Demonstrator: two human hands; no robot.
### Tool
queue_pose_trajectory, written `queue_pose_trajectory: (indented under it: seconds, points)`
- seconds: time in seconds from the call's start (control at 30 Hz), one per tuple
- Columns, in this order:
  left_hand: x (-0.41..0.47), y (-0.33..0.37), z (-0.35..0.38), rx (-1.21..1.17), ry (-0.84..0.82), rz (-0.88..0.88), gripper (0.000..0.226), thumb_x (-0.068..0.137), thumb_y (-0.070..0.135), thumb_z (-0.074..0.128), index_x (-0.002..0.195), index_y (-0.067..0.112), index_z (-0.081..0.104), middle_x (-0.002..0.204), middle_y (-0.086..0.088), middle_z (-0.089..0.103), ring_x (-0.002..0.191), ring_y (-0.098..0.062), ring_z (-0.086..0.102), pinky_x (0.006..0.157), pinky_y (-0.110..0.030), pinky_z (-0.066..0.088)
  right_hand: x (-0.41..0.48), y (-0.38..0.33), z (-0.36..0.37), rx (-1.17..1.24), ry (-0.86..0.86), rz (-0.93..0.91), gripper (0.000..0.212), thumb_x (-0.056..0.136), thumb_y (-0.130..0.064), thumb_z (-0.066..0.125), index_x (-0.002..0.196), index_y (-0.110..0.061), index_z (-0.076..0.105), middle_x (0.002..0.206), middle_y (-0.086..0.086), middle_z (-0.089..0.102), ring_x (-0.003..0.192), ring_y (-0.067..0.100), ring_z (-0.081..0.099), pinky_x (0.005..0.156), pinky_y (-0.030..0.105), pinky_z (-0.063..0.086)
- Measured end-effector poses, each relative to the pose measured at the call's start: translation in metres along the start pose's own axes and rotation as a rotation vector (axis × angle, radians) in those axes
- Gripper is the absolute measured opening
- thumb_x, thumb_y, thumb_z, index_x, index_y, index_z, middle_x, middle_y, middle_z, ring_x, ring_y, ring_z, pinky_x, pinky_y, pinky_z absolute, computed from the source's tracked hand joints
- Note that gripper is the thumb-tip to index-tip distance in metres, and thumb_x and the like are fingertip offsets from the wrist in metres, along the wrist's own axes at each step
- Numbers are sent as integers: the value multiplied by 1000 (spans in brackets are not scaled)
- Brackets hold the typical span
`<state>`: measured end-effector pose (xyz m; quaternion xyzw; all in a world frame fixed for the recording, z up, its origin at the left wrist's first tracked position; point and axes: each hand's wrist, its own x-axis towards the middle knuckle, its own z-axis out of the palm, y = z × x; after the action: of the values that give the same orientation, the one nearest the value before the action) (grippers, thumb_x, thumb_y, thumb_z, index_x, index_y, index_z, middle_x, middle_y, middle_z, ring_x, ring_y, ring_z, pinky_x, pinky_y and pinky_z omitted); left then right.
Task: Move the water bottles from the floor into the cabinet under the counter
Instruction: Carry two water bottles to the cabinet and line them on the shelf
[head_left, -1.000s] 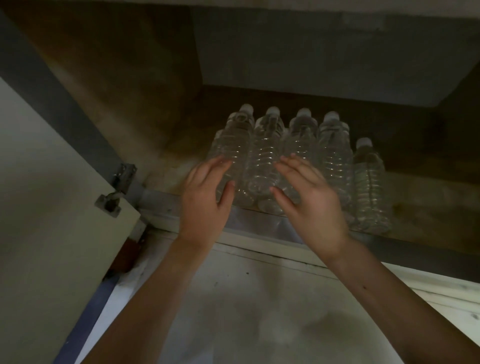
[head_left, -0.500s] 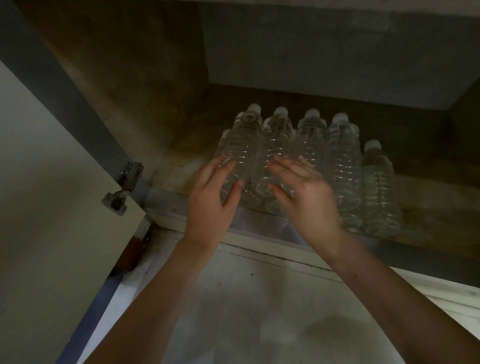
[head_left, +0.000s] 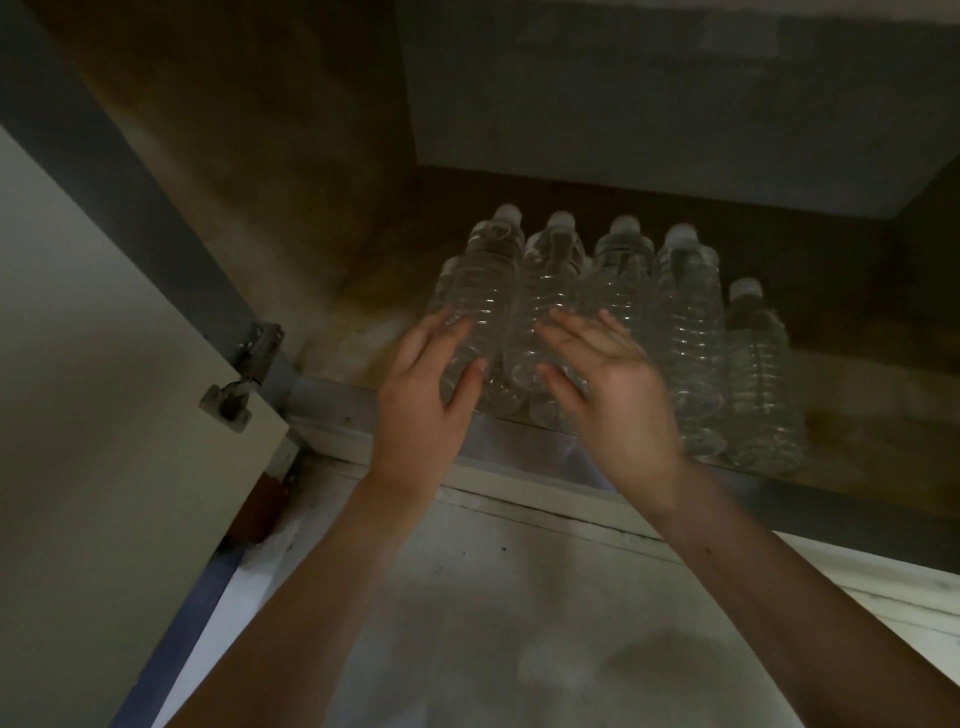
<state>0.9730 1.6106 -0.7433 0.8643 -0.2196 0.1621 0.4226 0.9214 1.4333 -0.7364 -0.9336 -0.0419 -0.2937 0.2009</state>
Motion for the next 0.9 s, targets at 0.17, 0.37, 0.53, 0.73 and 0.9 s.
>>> queue_pose_trajectory:
  seconds: [0.17, 0.37, 0.53, 0.73, 0.9]
  points:
    - [0, 0, -1, -3, 6, 11, 39, 93, 17, 66, 131, 12, 60, 136, -4, 53, 128, -11, 48, 107, -25, 42, 1, -1, 0, 3, 2, 30, 40, 83, -7, 75, 123, -5, 68, 130, 13, 66, 120, 28, 62, 112, 38, 35]
    - [1, -1, -1, -5, -10, 5, 38, 93, 16, 66, 131, 11, 60, 139, -5, 53, 129, -12, 48, 107, -12, 36, 1, 0, -1, 17, -13, 34, 40, 83, -8, 75, 123, -6, 68, 130, 12, 66, 121, 27, 61, 113, 37, 34]
    - [2, -2, 0, 7, -20, -8, 38, 94, 18, 65, 132, 12, 60, 141, -5, 52, 130, -12, 48, 107, -13, 37, 2, 0, -1, 22, -21, 35, 41, 84, -8, 75, 124, -6, 68, 131, 11, 65, 122, 26, 61, 113, 39, 37]
    - [1, 1, -2, 53, -84, -19, 45, 96, 22, 60, 140, 16, 52, 148, -3, 46, 136, -15, 43, 110, -25, 37, 0, 1, 0, -37, -22, 5, 41, 86, -10, 74, 126, -6, 66, 131, 12, 64, 121, 28, 60, 112, 42, 39]
    - [-15, 1, -9, 291, -163, 66, 47, 100, 27, 53, 144, 16, 44, 153, -7, 39, 140, -21, 35, 109, -28, 31, -10, -4, 1, -63, -27, -13, 40, 96, -21, 58, 133, -5, 60, 136, 14, 59, 128, 28, 54, 117, 42, 32]
